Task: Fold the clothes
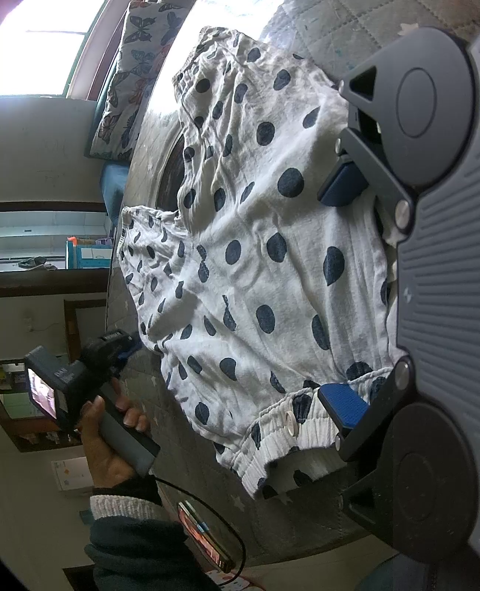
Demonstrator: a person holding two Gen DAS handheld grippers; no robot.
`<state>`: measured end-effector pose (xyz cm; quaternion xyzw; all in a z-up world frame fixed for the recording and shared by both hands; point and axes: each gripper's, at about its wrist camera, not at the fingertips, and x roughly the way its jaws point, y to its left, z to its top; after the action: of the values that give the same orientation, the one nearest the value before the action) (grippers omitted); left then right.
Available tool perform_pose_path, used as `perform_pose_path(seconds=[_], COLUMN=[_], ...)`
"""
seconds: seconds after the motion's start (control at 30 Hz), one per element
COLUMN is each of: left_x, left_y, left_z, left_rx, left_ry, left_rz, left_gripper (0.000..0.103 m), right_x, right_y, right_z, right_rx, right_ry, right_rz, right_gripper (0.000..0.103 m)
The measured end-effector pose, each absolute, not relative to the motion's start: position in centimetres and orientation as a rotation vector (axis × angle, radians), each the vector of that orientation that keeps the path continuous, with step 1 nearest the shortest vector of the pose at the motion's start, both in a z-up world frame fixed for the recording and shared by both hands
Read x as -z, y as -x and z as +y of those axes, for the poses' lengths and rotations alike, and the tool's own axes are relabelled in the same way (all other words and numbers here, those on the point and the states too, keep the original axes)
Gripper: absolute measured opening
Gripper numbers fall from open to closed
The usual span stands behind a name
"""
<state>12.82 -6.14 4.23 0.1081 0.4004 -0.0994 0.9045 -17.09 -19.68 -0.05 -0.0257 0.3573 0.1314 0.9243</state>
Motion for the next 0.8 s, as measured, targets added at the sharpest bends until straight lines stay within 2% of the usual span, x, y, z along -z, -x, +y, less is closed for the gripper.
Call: perform_pose_path(seconds=[0.4,0.6,0.8], left_x=[-2.7,-5.2,-5.0], left_y=[-16.7,-16.5,-17.8], left_z=[-8.2,-8.0,-10.6], left_rx=[0.148,0.220,0.301], left_ry=[-0.287,-0.208,-0.187], left_rz=[0.836,0.787,0.816], left_gripper=[0.011,0.011,0.011], right_x=[0.0,0.0,0.0], right_y=[17.2,17.2,17.3], right_z=[-19.7,-19.7,-19.7], right_rx=[-0.268,-0.269,-0.266], right_ry=[0.050,0.050,0.045], right_rz=[0.736,0.736,0.737], right_gripper=[0.103,0.103,0.103])
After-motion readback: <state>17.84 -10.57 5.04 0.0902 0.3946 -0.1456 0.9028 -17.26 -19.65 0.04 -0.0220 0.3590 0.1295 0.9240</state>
